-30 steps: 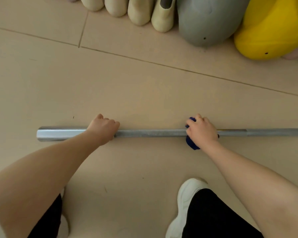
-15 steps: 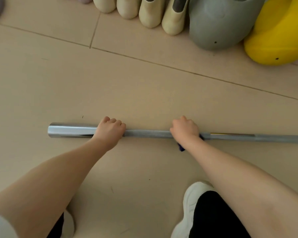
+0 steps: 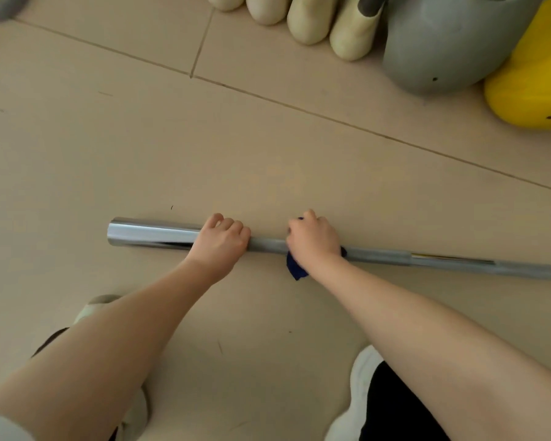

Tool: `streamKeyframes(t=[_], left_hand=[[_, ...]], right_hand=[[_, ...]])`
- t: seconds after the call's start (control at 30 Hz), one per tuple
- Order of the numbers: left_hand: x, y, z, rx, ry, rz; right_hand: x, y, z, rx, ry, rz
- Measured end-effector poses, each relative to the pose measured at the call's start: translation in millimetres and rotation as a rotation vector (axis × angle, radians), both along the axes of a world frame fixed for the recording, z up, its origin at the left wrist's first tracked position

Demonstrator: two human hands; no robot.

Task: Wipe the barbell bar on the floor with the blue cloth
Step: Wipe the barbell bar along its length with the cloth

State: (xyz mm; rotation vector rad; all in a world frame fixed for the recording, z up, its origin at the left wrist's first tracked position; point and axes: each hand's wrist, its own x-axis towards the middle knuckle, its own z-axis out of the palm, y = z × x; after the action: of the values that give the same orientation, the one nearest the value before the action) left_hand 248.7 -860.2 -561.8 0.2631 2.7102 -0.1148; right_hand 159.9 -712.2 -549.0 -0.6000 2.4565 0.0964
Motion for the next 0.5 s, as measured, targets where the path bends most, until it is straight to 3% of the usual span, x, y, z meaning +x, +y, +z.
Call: streamKeyframes(t=[0.17, 0.27, 0.4, 0.5], left_hand=[[-16.4, 5.3, 8.9, 0.008, -0.064, 0.103], [-30.1, 11.1, 11.2, -0.021, -0.251, 0.232], [-31.0, 21.9, 13.9, -0.025, -0.298, 0.22], [-39.0, 46.1, 18.7, 0.017, -0.243, 0.149]], right_hand=[[15.2, -16.3, 5.8, -0.164, -0.047, 0.205], [-12.7, 29.0, 7.7, -0.086, -0.01, 0.288], [-40.3, 108.3, 9.0, 0.097, 0.027, 0.328], [-54.1, 172.0, 9.5, 0.231, 0.175, 0.126]])
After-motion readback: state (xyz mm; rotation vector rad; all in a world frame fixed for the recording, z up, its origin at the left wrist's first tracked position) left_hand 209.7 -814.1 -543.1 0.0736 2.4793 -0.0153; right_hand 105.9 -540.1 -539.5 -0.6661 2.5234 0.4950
